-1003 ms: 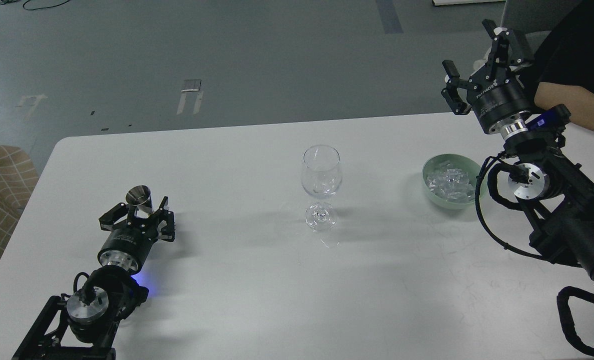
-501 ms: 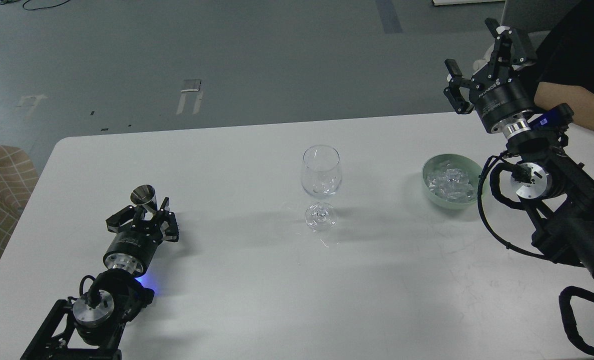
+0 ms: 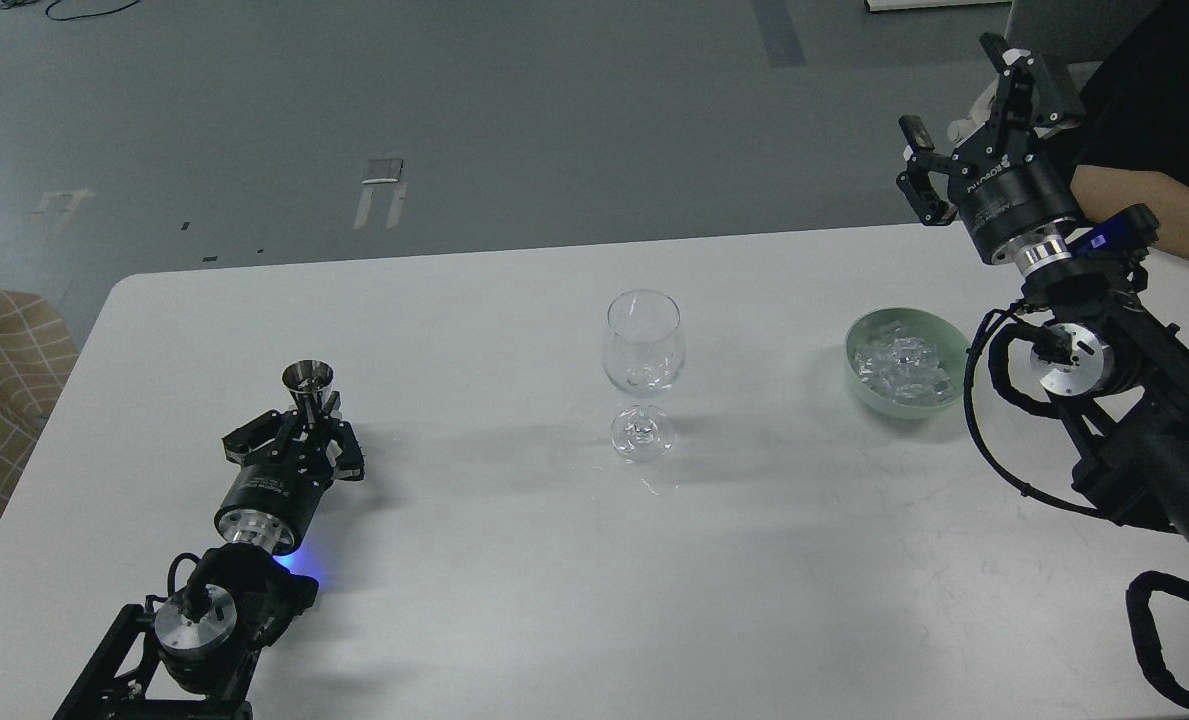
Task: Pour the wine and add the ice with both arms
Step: 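Close the left gripper around the steel jigger, then lift the jigger with the left gripper toward the wine glass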
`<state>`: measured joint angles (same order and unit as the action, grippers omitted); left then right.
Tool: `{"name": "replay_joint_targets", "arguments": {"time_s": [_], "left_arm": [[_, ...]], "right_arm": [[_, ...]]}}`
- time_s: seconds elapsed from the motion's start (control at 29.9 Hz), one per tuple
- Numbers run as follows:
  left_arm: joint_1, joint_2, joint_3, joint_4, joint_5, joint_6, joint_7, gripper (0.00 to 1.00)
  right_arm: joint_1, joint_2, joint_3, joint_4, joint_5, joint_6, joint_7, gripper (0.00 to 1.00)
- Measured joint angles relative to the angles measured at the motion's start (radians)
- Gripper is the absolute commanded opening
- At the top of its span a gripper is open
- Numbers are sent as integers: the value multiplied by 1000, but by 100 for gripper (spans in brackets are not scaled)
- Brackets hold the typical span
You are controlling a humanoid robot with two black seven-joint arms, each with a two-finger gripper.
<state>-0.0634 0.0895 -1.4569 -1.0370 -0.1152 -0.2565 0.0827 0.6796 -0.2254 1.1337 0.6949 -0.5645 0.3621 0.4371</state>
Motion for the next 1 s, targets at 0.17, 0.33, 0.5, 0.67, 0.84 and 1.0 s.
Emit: {"name": "replay_joint_targets", "arguments": {"time_s": [0.17,0.33,0.5,0.67,0.84,1.0], "left_arm": [[0,-2,-1,0,-3,-3,0,0],[-4,-8,-2,0,-4,-33,-7,0],[-13,-11,5,-2,0,-66,-15,0],[-34,-8,9,-5,2,-71,-18,0],[-50,-3,12,-12,6,-72,-19,0],[-70,-4,17,-19,33,-72,-13,0]], "right_arm": [[0,0,0,0,0,1,0,100],[0,0,0,0,0,1,0,100],[0,-1,0,0,0,1,0,100],[0,-7,0,1,0,0,0,100],[0,-8,0,5,0,0,0,100],[0,-8,0,6,0,0,0,100]]}}
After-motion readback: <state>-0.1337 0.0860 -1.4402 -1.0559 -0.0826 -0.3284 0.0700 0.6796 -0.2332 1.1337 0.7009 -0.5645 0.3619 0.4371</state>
